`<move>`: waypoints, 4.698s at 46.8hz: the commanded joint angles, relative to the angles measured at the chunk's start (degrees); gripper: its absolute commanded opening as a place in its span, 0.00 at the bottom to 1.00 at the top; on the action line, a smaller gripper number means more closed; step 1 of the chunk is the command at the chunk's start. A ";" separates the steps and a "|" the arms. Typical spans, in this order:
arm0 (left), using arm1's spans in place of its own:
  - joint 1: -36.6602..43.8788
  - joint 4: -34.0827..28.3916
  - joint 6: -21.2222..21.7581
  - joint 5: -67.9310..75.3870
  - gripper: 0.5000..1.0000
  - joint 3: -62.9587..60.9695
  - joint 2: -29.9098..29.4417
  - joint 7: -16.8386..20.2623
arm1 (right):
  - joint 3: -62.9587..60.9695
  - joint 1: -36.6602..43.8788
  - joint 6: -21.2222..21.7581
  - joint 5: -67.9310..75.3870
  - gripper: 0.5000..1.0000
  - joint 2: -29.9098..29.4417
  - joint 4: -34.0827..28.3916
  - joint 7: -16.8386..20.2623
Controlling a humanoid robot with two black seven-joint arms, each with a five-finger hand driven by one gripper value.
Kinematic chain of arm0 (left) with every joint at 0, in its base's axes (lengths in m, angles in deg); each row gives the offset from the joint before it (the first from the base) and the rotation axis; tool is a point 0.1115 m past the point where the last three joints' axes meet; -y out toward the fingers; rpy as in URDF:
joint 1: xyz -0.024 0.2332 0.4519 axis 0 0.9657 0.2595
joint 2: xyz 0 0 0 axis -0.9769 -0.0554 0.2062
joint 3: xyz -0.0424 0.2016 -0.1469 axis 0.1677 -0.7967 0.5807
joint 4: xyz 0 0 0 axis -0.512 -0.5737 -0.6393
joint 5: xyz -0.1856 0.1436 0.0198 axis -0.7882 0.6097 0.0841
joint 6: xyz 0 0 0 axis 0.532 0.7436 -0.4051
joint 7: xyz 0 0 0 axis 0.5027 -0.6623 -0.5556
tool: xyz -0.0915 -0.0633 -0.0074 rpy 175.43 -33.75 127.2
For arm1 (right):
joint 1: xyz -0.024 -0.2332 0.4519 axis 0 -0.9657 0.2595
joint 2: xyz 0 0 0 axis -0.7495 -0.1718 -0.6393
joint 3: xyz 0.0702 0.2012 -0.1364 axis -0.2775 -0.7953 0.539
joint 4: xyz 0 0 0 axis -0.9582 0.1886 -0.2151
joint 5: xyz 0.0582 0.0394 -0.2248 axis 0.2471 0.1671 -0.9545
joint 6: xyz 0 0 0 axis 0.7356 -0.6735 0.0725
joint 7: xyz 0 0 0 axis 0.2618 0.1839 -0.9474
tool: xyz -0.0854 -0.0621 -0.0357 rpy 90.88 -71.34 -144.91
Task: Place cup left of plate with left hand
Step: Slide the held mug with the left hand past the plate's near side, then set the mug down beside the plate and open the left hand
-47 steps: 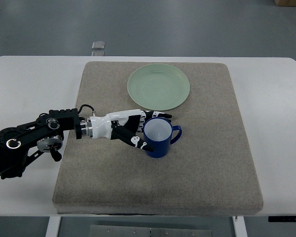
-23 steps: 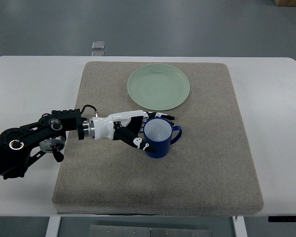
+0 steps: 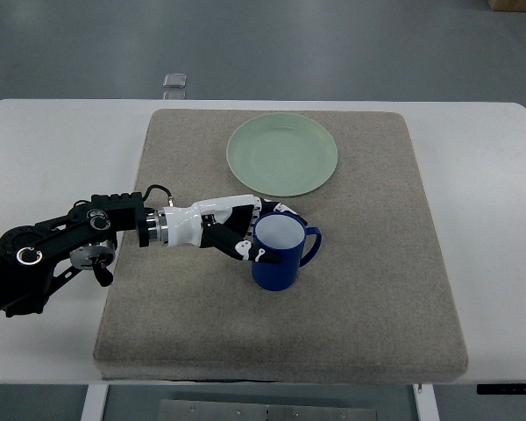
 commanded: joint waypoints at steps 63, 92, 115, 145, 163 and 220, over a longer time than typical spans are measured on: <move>-0.70 -9.75 18.39 -2.75 0.00 7.64 -3.66 5.46 | 0.00 0.00 0.00 0.00 0.87 0.00 0.00 0.00; -0.35 -16.43 23.49 -7.06 0.00 7.56 -3.31 8.53 | 0.00 0.00 0.00 0.00 0.87 0.00 0.00 0.00; -0.09 -19.07 23.75 -6.97 0.00 7.03 -2.43 10.29 | 0.00 0.00 0.00 0.00 0.87 0.00 0.00 0.00; 0.00 -19.07 24.71 -7.06 0.09 7.03 -2.17 10.29 | 0.00 0.00 0.00 0.00 0.87 0.00 0.00 0.00; 0.00 -18.81 25.86 -7.06 0.44 6.94 -2.17 10.21 | 0.00 0.00 0.00 0.00 0.87 0.00 0.00 0.00; -0.53 -18.19 26.03 -8.72 0.98 7.64 -1.99 10.21 | 0.00 0.00 0.00 0.00 0.87 0.00 0.00 0.00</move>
